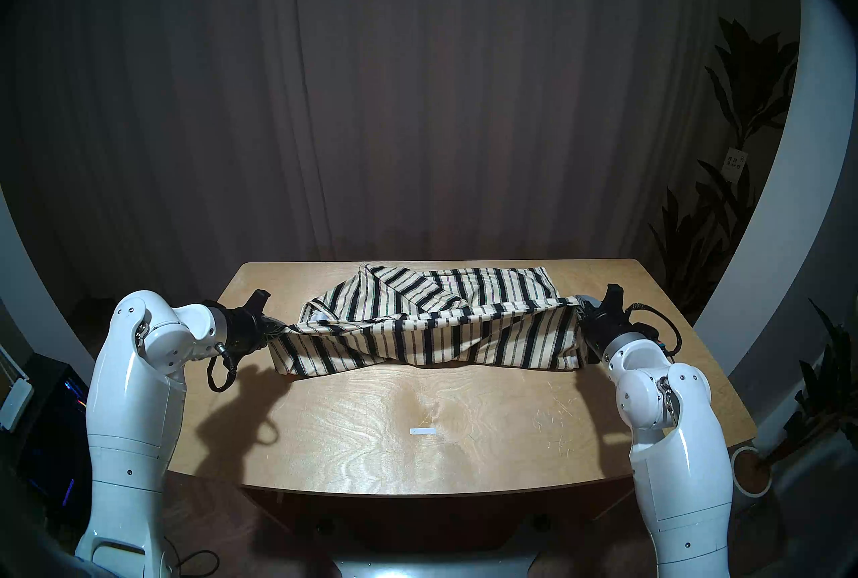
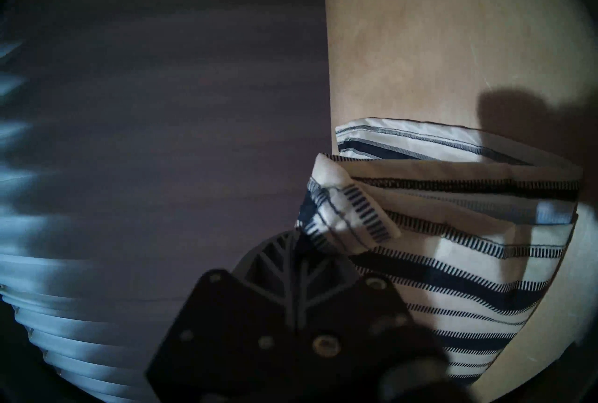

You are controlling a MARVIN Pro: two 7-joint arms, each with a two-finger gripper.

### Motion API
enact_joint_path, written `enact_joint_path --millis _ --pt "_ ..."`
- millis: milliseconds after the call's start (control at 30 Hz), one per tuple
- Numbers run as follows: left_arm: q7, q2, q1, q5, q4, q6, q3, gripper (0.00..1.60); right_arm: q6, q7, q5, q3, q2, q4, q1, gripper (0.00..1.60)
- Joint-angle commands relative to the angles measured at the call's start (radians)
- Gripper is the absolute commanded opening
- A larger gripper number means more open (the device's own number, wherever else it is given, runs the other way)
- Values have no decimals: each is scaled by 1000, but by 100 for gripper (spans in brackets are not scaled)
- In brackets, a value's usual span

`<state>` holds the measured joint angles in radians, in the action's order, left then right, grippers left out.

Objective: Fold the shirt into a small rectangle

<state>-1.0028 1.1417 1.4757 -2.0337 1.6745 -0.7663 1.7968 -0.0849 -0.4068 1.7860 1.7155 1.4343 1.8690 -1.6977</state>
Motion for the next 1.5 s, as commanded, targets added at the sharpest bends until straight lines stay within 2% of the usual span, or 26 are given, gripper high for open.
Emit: enact_joint_path --millis 0,367,767,800,1067,1100,1467 --pt "22 -31 -109 15 -20 -7 -33 0 23 17 -20 4 -26 -30 110 0" --pt "41 -29 -212 47 -86 -9 -97 0 35 11 -45 -13 -42 -129 219 0" --pt "67 -14 -319 89 -190 24 -145 0 45 3 -67 -51 -39 -250 330 0" --pt "71 -15 -311 93 -191 26 -148 0 46 4 -69 -54 -39 -253 326 0" --pt "76 -1 -404 129 -279 46 -197 0 56 0 -85 -81 -40 -337 398 0" --pt "82 -2 -387 131 -276 48 -196 0 57 0 -86 -83 -40 -344 402 0" --pt "89 20 -480 175 -383 79 -240 0 70 -2 -103 -104 -44 -435 468 0"
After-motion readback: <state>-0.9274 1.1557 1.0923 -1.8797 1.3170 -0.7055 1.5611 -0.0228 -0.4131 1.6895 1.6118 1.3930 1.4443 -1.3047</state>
